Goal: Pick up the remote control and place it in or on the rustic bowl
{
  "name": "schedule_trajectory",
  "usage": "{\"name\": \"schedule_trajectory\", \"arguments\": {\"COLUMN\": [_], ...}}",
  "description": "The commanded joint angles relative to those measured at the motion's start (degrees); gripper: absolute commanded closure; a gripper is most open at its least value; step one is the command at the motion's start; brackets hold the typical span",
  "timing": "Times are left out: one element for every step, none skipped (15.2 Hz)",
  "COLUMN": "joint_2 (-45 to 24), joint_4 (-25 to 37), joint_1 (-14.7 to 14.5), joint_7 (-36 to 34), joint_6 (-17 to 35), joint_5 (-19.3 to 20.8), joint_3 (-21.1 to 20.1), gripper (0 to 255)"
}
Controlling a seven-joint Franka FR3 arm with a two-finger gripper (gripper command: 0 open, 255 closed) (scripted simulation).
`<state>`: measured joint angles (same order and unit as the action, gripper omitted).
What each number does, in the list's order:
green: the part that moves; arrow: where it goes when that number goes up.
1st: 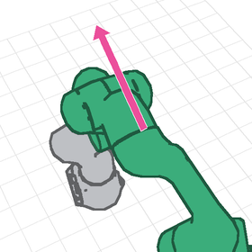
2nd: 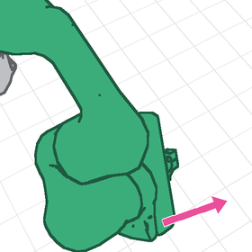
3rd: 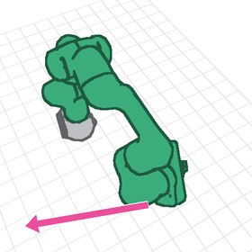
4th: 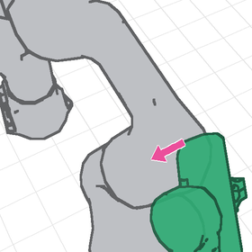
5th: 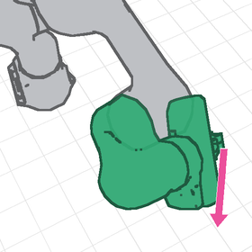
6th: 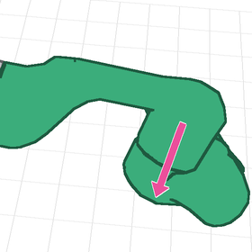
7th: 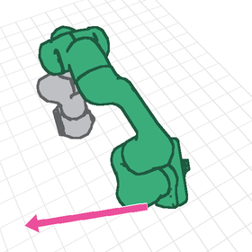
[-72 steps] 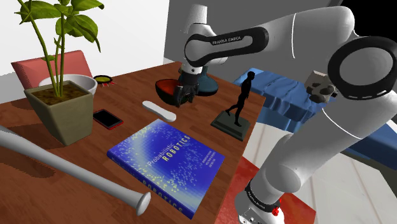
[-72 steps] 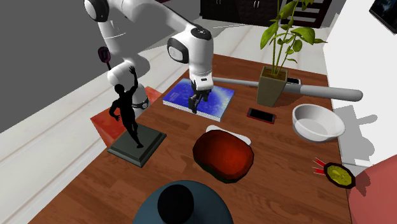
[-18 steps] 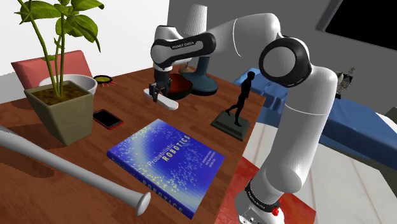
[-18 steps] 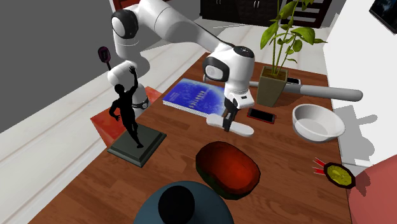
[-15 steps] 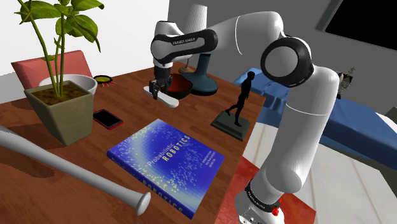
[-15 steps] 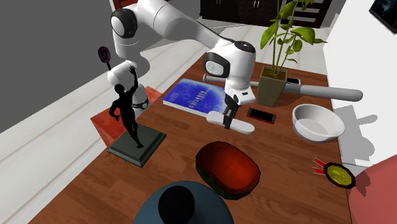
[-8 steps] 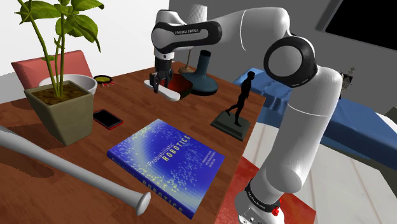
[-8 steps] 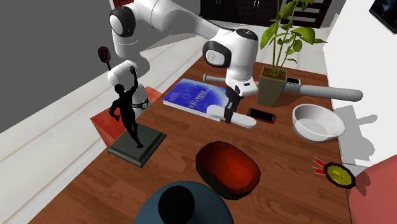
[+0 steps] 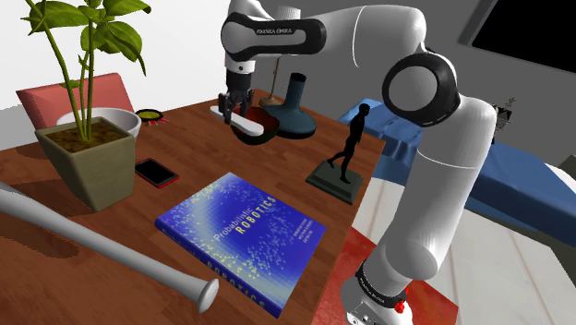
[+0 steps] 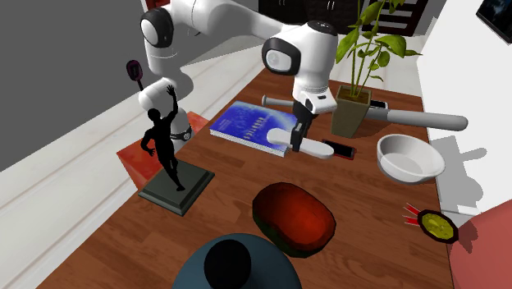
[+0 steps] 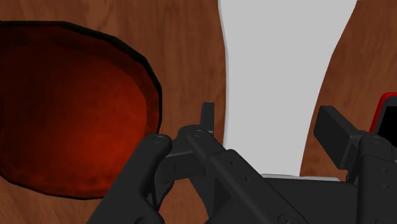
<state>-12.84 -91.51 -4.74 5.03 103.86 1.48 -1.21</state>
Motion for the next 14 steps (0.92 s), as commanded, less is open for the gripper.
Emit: {"name": "schedule_trajectory", "arguments": {"joint_2": [-0.8,-1.6,-2.4,-3.3,-4.3,-5.3,-6.4,-7.6,-8.8,-10.2,-11.2,-11.2,-11.1,-11.1], "joint_4": [1.4,2.6,3.8,5.2,6.6,8.2,9.8,11.6,13.5,15.6,17.3,16.4,15.5,14.7], "joint_1": [1.2,1.9,2.7,3.4,4.2,4.9,5.7,6.5,7.3,8.1,8.7,8.7,8.7,8.7], "joint_7": [1.9,3.1,4.3,5.5,6.7,7.9,9.0,10.1,11.2,12.3,13.2,13.2,13.2,13.1], "joint_6": [-0.6,-1.0,-1.3,-1.8,-2.2,-2.7,-3.2,-3.8,-4.5,-5.2,-5.8,-5.0,-4.2,-3.4], "joint_5": [-0.1,-0.2,-0.4,-0.5,-0.6,-0.7,-0.9,-1.0,-1.2,-1.4,-1.5,-1.5,-1.5,-1.5], "joint_3": [0.7,1.2,1.6,2.0,2.4,2.8,3.2,3.6,3.9,4.2,4.4,4.4,4.4,4.4], "gripper": [255,255,255,255,255,255,255,255,255,255,255,255,255,255]}}
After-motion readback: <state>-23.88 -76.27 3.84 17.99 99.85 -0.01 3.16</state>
